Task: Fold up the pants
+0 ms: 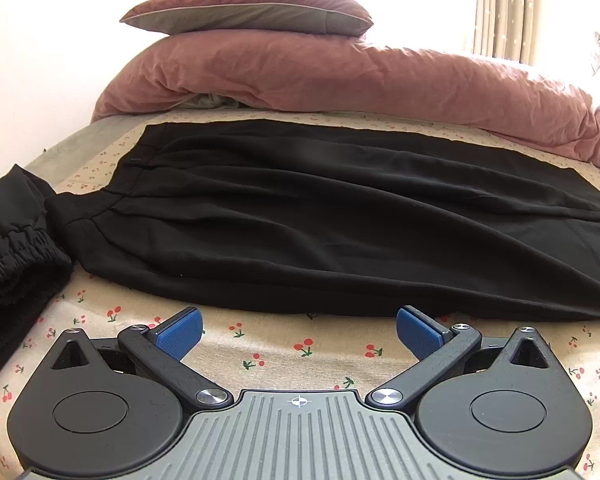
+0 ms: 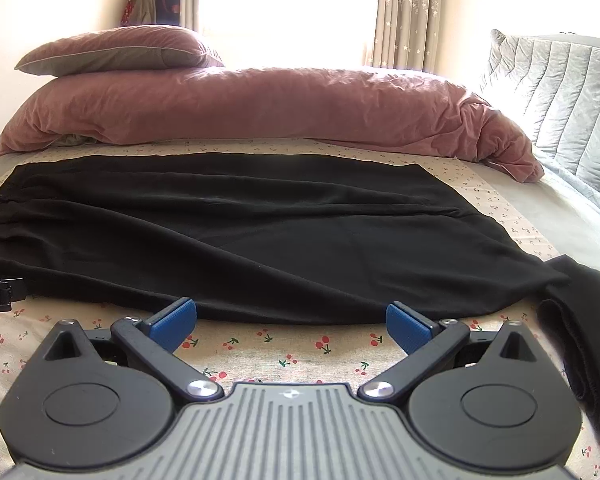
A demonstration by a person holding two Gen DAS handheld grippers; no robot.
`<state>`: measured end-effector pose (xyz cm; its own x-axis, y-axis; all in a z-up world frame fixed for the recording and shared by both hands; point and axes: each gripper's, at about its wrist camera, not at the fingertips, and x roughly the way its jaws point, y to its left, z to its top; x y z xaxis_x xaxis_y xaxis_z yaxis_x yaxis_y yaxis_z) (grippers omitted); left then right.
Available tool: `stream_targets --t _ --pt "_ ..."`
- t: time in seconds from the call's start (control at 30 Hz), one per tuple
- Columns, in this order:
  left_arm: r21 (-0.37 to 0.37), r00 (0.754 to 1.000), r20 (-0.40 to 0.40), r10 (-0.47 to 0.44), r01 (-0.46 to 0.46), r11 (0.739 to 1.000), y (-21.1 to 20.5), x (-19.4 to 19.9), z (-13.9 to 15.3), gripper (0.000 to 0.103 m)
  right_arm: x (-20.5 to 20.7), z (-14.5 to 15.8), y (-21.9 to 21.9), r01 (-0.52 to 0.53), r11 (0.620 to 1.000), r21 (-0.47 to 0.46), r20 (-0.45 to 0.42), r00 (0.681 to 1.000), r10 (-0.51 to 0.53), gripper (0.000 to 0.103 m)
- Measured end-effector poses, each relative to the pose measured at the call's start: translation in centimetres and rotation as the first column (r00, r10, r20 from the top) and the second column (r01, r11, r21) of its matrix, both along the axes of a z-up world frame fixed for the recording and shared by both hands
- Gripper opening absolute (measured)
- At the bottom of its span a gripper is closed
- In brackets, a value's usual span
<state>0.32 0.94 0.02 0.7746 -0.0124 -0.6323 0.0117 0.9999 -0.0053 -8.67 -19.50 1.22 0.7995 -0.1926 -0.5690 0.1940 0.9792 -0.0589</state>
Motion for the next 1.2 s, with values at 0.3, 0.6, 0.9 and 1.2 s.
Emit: stream_targets --t 0.3,0.6,0.9,1.2 --pt "-0.031 1.000 0.017 -0.009 0.009 0.999 0.7 0.0 -0.4 0.103 0.4 0.0 0.1 0.014 1.000 -0.003 -0.012 1.000 -0.014 0.099" --pt "0.004 0.998 0.060 0.006 -0.006 1.000 0.6 -0.2 -0.2 0.103 0.6 -0.1 -0.2 0.025 1.000 0.013 -0.015 1.000 -0.025 0.099" --pt "-0.036 1.000 0.018 -0.002 0.003 0.999 1.3 0.0 0.0 0.103 1.0 -0.3 -0.1 0.010 1.000 0.007 -0.026 1.000 -0.009 0.099" --pt "-0.103 1.000 -0.011 -0.015 0.014 0.995 2.1 0.4 -0.1 0.103 0.7 -0.3 -0.8 0.025 1.000 0.014 -0.014 1.000 -0.024 0.099"
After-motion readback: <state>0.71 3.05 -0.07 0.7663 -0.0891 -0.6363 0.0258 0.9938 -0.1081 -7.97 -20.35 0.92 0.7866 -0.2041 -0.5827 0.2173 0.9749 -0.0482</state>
